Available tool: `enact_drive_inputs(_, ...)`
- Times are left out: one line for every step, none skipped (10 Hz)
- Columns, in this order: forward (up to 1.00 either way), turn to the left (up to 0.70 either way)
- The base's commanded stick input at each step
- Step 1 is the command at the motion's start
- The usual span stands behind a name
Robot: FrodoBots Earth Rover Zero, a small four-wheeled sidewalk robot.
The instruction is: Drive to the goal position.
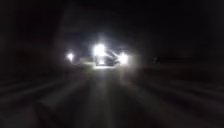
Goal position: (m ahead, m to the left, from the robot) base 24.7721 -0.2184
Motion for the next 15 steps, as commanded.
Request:
enact_drive_inputs(0.70,0.00)
enact_drive_inputs(0.70,0.00)
enact_drive_inputs(0.70,0.00)
enact_drive_inputs(0.70,0.00)
enact_drive_inputs(0.70,0.00)
enact_drive_inputs(0.70,0.00)
enact_drive_inputs(0.70,0.00)
enact_drive_inputs(0.70,0.00)
enact_drive_inputs(0.70,0.00)
enact_drive_inputs(0.70,0.00)
enact_drive_inputs(0.70,0.00)
enact_drive_inputs(0.70,0.00)
enact_drive_inputs(0.70,0.00)
enact_drive_inputs(0.70,0.00)
enact_drive_inputs(0.70,0.00)
